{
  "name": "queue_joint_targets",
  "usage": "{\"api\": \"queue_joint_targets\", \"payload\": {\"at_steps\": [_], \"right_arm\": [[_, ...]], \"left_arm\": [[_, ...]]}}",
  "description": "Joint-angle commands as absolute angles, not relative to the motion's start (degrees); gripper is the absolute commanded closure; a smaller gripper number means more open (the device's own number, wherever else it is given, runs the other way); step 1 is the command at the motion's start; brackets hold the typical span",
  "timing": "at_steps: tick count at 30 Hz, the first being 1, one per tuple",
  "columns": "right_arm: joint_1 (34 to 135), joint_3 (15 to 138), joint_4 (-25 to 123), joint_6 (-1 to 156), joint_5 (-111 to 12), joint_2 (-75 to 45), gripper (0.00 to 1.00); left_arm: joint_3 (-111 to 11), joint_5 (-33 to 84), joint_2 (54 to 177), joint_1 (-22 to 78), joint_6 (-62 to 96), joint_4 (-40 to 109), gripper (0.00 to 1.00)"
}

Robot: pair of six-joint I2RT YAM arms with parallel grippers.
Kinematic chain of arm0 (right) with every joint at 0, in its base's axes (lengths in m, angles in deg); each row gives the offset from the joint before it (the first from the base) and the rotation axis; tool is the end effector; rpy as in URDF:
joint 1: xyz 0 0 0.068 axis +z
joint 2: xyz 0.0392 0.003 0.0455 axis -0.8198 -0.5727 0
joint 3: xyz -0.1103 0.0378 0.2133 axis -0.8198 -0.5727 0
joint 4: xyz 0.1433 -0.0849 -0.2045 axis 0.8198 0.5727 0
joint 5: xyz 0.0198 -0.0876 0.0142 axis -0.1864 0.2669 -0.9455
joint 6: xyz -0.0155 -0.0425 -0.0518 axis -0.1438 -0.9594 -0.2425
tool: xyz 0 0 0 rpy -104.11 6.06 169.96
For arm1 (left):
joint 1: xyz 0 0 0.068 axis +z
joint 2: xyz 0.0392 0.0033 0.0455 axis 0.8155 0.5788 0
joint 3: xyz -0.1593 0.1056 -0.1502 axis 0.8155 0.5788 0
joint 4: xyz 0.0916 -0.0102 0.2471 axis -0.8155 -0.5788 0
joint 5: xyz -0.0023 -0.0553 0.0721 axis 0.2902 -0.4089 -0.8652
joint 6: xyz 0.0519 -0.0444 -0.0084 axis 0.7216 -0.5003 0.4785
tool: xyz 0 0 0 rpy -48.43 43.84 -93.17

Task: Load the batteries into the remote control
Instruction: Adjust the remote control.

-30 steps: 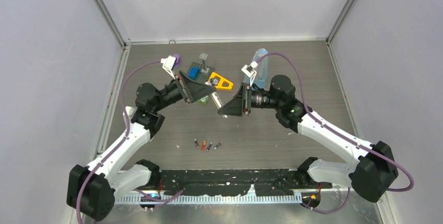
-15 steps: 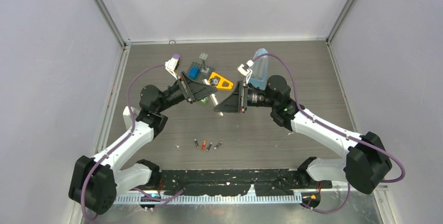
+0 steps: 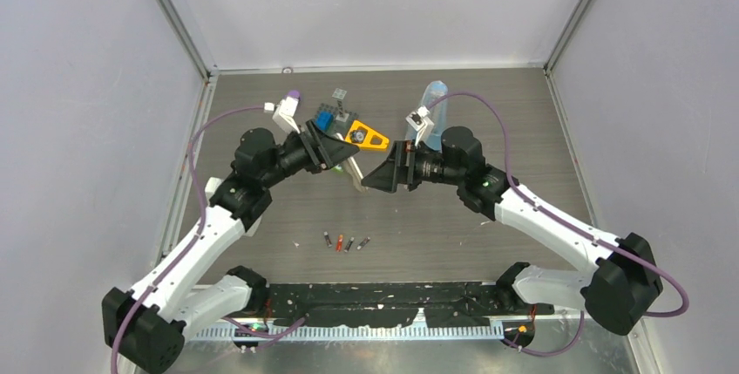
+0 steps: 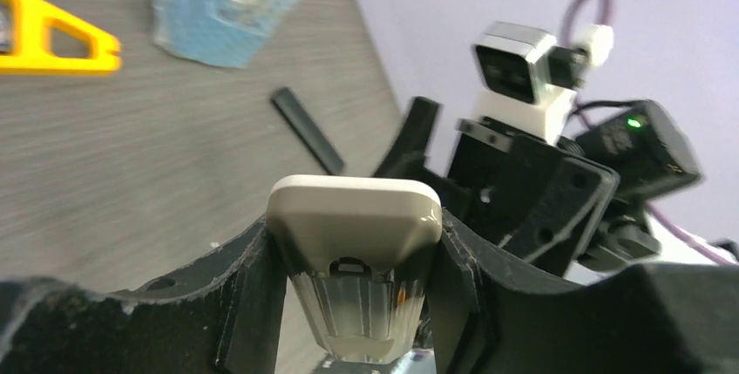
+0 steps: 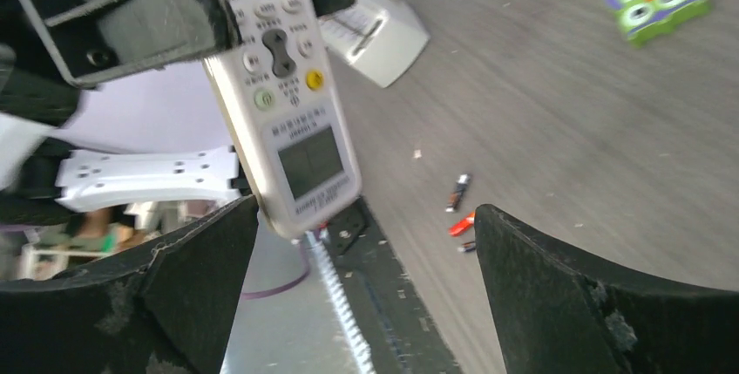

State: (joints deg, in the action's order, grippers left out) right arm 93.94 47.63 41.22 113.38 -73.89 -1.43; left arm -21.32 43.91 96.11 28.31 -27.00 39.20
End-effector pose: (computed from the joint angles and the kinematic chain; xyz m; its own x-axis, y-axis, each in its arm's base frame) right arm 0.2160 0.2120 0.2676 -0.7698 0.1161 -0.6277 -0.5593 0.3512 0.7509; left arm 0.2286 -0.1409 0.3005 -0.7012 -0.4718 -0.5345 0.3847 0.3809 -0.8408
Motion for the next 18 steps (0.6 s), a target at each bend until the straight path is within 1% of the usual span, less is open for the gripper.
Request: {"api": "queue_joint_targets", "payload": {"at_steps": [1, 7, 11, 15, 18], "right_arm": [[93.96, 52.36, 52.52, 99.51, -65.01, 1.70, 0.00], [97.78, 52.53, 48.70, 96.27, -62.22, 1.83, 0.00], [102.03, 53.60, 45.03, 95.99, -58.58, -1.22, 0.01], [104.70, 55.44, 42.52, 97.13, -55.93, -4.61, 0.03], [106.69, 56.65, 39.75, 98.48, -52.66, -6.49, 0.07]], "left_arm": [[-28.83, 26.26, 94.47, 27.30, -14.58, 16.68, 1.00], [-33.78, 23.32, 98.03, 26.11, -15.13, 8.86, 1.00], [-35.27, 23.09, 98.70, 25.73, -15.26, 7.50, 1.00], [-35.76, 24.35, 98.90, 25.67, -15.36, 6.78, 1.00], [-35.64, 25.41, 98.66, 25.71, -16.31, 6.66, 1.00]]}}
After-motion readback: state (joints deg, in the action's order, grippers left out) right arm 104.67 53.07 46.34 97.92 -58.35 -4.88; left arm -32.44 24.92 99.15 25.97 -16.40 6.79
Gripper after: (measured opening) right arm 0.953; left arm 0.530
